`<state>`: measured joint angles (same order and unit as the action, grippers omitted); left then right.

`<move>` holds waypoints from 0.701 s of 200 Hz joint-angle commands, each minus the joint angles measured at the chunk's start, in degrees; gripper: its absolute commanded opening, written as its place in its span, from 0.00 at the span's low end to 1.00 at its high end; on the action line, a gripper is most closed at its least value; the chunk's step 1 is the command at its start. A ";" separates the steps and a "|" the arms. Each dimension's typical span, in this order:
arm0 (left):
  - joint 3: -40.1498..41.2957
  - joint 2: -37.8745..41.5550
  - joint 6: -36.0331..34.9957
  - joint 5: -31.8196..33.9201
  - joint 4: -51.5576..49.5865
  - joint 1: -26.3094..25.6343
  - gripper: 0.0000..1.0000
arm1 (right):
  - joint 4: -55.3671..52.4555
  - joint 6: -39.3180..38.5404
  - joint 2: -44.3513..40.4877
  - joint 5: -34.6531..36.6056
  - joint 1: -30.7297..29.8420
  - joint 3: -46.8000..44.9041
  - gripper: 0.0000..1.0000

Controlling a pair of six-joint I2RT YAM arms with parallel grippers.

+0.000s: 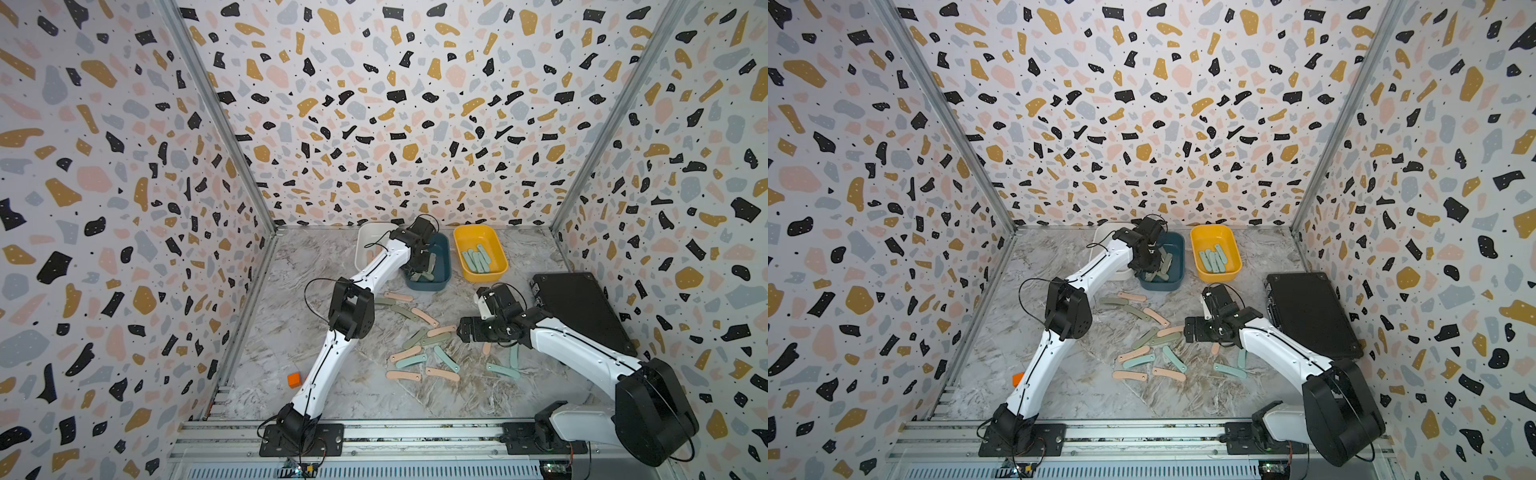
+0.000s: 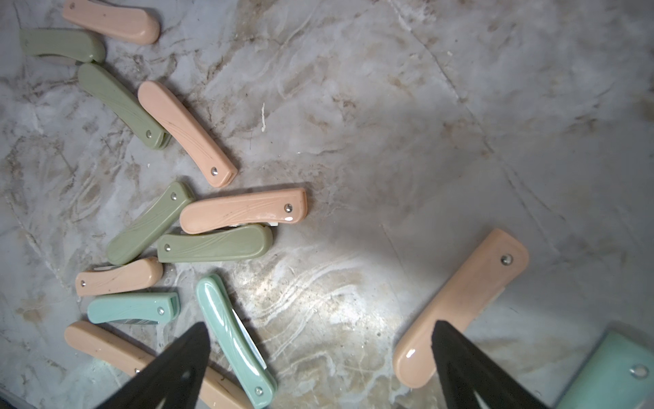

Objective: Place the fruit knives into the storage box by color
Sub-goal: Place the fruit knife in the storage box, then pick up the fruit knife from the center of the board.

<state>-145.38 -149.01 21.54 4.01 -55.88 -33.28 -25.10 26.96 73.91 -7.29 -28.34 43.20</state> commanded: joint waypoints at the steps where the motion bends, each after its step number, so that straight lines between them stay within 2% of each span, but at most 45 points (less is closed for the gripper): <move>1: -2.65 1.26 -0.07 -0.63 0.79 -0.12 0.46 | -3.31 -1.02 -2.49 0.74 0.63 0.93 0.99; 19: 0.38 6.69 0.82 -1.99 -1.08 -0.20 0.66 | -4.40 -1.02 -2.63 1.59 1.14 1.11 0.95; 41: 8.08 16.29 2.66 -4.26 -2.54 -0.93 0.82 | -7.81 0.89 -2.70 5.06 2.00 1.45 0.92; 67: 20.73 27.16 3.17 -5.79 -2.85 -2.93 1.00 | -11.56 4.52 -2.06 8.76 3.38 0.75 0.86; 102: 37.27 37.11 3.69 -9.79 0.73 -3.50 0.99 | -12.08 6.63 1.76 9.63 3.83 0.85 0.80; 140: 45.01 41.26 2.78 -10.89 1.64 -3.49 0.99 | -10.18 8.43 4.82 9.24 3.99 -0.30 0.76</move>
<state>-104.73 -108.49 24.67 -5.04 -55.55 -37.21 -34.52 33.15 77.76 1.28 -24.47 43.22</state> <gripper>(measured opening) 0.990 0.779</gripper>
